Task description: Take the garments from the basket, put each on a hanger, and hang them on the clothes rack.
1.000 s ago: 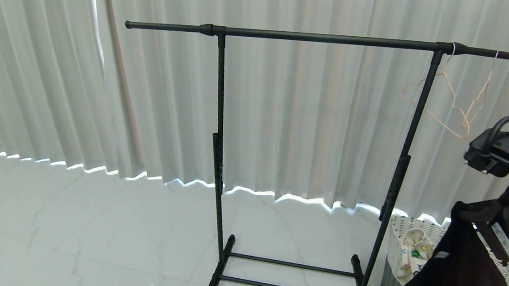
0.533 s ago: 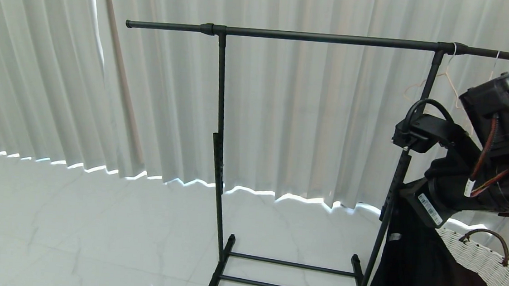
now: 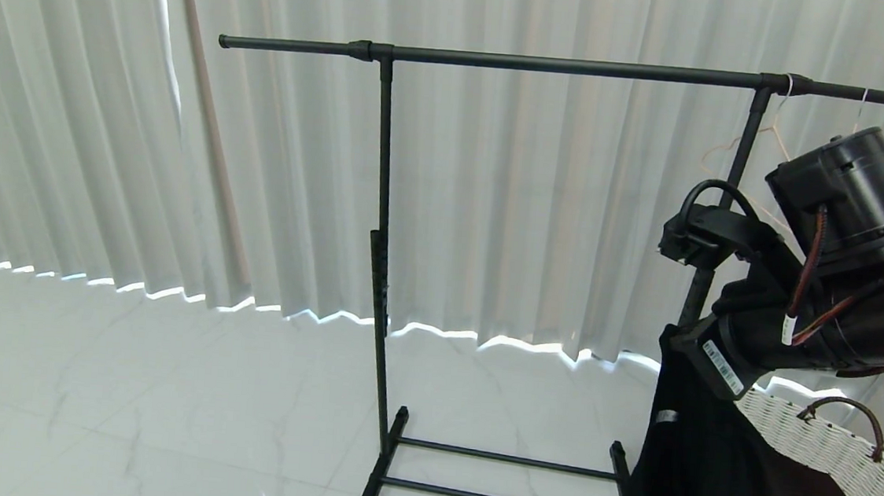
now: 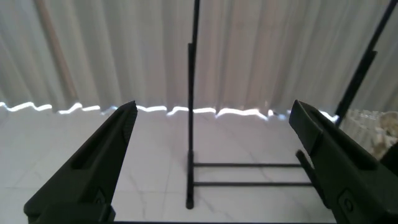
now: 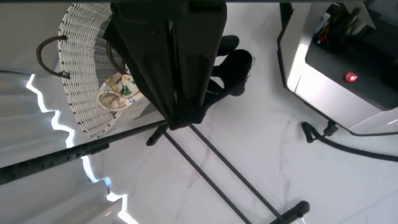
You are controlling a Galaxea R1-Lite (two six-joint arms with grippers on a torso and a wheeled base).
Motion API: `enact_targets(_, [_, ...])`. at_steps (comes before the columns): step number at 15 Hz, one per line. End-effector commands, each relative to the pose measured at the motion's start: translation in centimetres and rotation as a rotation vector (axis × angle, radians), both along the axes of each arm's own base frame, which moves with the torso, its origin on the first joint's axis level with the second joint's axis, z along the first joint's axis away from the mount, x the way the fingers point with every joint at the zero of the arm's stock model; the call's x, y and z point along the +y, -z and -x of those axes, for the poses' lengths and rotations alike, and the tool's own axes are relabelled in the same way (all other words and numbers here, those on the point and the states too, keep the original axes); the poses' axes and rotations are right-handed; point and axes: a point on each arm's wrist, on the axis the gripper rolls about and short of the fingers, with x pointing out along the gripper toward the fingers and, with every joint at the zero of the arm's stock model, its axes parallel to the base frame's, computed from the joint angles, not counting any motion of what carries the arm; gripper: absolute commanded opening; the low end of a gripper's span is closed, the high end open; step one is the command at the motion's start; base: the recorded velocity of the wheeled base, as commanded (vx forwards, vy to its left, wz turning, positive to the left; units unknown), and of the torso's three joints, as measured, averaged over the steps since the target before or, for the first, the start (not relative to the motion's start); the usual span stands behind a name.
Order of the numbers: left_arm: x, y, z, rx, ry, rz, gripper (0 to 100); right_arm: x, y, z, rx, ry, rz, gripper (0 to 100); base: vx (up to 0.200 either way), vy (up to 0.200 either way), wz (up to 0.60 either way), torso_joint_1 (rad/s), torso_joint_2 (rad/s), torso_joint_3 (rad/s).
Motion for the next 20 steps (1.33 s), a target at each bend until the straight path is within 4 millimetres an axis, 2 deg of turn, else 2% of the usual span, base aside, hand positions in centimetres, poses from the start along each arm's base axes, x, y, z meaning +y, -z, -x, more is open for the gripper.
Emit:
enact_targets(1, [-2.8, -3.9, -9.5, 0.208, 0.164, -0.021, 100, 0.2, 0.3, -0.2, 0.009, -0.001, 0.006, 0, 0.000, 0.000, 0.00, 0.000, 0.00, 0.000])
enact_targets(2, [-4.7, -3.5, -12.1, 0.273, 0.242, -0.049, 100, 0.4, 0.5, -0.4, 0.015, -0.007, 0.002, 0, 0.000, 0.000, 0.00, 0.000, 0.00, 0.000])
enact_targets(4, [-7.1, -2.6, -14.0, 0.351, 0.336, -0.084, 100, 0.7, 0.3, -0.8, 0.003, -0.016, -0.017, 0, 0.000, 0.000, 0.00, 0.000, 0.00, 0.000])
enact_targets(5, [-9.6, -2.0, -15.4, 0.402, 0.417, -0.110, 100, 1.1, 0.2, -1.2, -0.006, -0.019, -0.028, 0, 0.000, 0.000, 0.00, 0.000, 0.00, 0.000])
enact_targets(6, [-11.2, -2.0, -16.1, 0.420, 0.462, -0.118, 100, 1.4, 0.1, -1.5, -0.012, -0.029, -0.043, 0, 0.000, 0.000, 0.00, 0.000, 0.00, 0.000])
enact_targets(9, [-16.7, -3.0, -17.3, 0.470, 0.582, -0.021, 100, 2.5, -1.3, -2.0, -0.044, -0.073, -0.093, 0, 0.000, 0.000, 0.00, 0.000, 0.00, 0.000])
enact_targets(10, [-18.4, -2.7, -17.5, 0.505, 0.611, -0.005, 100, 3.1, -1.6, -2.0, -0.052, -0.089, -0.102, 0, 0.000, 0.000, 0.00, 0.000, 0.00, 0.000])
enact_targets(12, [-20.9, -0.7, -17.7, 0.573, 0.653, -0.043, 100, 4.1, -2.0, -2.1, -0.063, -0.116, -0.114, 0, 0.000, 0.000, 0.00, 0.000, 0.00, 0.000])
enact_targets(14, [-22.3, 1.0, -18.7, 0.597, 0.655, -0.057, 100, 5.0, -2.4, -1.7, -0.069, -0.156, -0.133, 0, 0.000, 0.000, 0.00, 0.000, 0.00, 0.000])
enact_targets(16, [-22.7, 2.2, -19.9, 0.601, 0.632, -0.054, 100, 5.7, -2.5, -1.1, -0.068, -0.190, -0.140, 0, 0.000, 0.000, 0.00, 0.000, 0.00, 0.000])
enact_targets(17, [-22.3, 3.1, -21.0, 0.618, 0.595, -0.052, 100, 6.2, -2.4, -0.6, -0.065, -0.212, -0.140, 0, 0.000, 0.000, 0.00, 0.000, 0.00, 0.000])
enact_targets(20, [-20.9, 3.9, -22.8, 0.637, 0.527, -0.040, 100, 7.0, -2.4, 0.1, -0.063, -0.248, -0.141, 0, 0.000, 0.000, 0.00, 0.000, 0.00, 0.000])
